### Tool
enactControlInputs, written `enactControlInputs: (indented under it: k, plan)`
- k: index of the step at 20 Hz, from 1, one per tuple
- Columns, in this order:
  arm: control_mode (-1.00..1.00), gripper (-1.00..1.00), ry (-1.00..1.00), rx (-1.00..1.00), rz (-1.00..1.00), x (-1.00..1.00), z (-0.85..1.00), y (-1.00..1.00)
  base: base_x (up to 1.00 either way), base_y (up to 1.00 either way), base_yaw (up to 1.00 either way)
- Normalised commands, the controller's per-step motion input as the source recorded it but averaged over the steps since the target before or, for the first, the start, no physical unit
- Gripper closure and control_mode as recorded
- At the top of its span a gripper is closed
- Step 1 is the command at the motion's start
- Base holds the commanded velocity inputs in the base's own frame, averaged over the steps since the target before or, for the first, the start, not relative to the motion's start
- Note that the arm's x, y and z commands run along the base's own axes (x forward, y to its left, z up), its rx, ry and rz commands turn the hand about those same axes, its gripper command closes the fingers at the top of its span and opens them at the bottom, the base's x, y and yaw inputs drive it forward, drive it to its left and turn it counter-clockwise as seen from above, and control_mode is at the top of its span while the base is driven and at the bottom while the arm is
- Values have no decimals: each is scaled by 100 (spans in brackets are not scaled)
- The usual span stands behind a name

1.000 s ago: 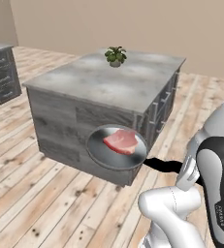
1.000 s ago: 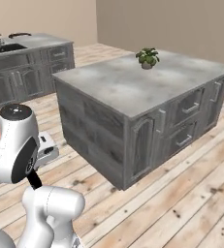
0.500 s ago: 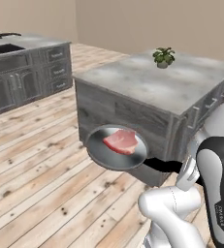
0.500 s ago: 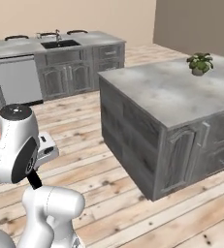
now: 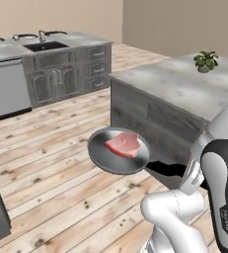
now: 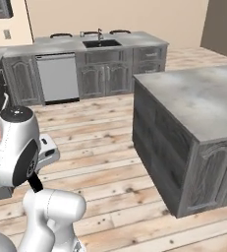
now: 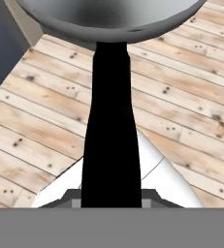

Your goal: Pick up the pan with the steak in it and place it on the dining table. Then place the steak on the plate.

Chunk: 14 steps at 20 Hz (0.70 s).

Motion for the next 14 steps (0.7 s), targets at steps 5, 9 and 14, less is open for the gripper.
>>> enactControlInputs:
  k: [5,9,14]
  plan:
    - [100,100,0,0,0,0,0,0,0,1,19]
    - [100,100,0,0,0,0,0,0,4,-23,2]
    - [100,100,0,0,0,0,0,0,9,-83,3]
